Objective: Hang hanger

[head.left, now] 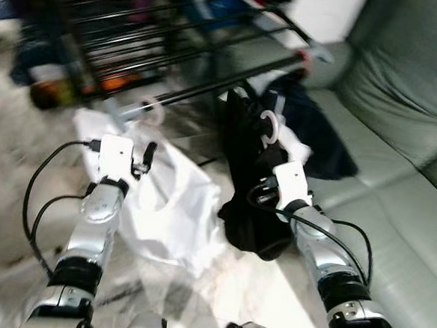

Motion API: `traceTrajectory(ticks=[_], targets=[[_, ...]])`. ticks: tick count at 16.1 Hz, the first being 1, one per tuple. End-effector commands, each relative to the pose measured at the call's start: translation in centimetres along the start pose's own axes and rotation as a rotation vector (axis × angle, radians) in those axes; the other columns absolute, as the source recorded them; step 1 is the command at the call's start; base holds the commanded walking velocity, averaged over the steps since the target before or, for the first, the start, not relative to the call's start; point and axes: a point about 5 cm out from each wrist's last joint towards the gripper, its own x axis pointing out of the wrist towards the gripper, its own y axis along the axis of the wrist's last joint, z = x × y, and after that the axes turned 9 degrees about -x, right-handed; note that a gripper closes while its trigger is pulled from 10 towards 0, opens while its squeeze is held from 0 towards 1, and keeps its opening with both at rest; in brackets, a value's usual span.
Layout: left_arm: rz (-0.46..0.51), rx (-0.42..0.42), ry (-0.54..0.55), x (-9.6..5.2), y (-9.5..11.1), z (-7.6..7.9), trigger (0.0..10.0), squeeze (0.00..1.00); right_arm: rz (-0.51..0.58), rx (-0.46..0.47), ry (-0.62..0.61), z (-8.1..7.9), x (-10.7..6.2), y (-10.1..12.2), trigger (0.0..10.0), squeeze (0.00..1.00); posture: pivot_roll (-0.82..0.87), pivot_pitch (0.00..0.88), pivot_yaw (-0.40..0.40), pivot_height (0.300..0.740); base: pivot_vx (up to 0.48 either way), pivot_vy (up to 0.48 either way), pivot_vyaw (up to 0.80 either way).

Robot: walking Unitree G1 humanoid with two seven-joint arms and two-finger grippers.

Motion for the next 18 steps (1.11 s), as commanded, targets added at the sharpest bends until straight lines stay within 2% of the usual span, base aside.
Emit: traceTrajectory(ticks=[1,6,9,14,16,18], targets=[[0.011,0.017,0.014,0.0,0.2,-0.4,10.0,0.0,0.042,0.0,-0.012,0.1,0.2,0.8,10.0,0.0,-0.02,0.045,-0.001,0.74,0.0,0.0,0.8],[0.019,0.025,0.024,-0.1,0.3,-0.6,10.0,0.0,0.058,-0.002,-0.049,0.4,0.4,1.1,10.0,0.0,-0.01,0.039,-0.004,0.74,0.0,0.0,0.8],[0.023,0.045,0.013,-0.2,0.4,-0.7,10.0,0.0,0.048,0.031,-0.201,2.4,0.4,1.2,10.0,0.0,-0.01,0.041,0.004,0.74,0.0,0.0,0.27],[0.027,0.044,0.011,-0.4,0.7,-1.1,10.0,0.0,0.01,0.038,-0.249,4.6,0.8,1.2,10.0,0.0,0.01,0.067,0.011,0.74,0.0,0.0,0.0],[0.029,0.049,0.0,-0.7,0.9,-1.4,10.0,0.0,0.02,0.034,-0.262,5.3,0.8,1.4,10.0,0.0,0.02,0.079,0.016,0.74,0.0,0.0,0.69],[0.033,0.053,0.007,-0.9,1.0,-1.7,10.0,0.0,0.022,0.046,-0.267,5.2,0.7,1.2,10.0,0.0,0.02,0.079,0.017,0.74,0.0,0.0,0.8]])
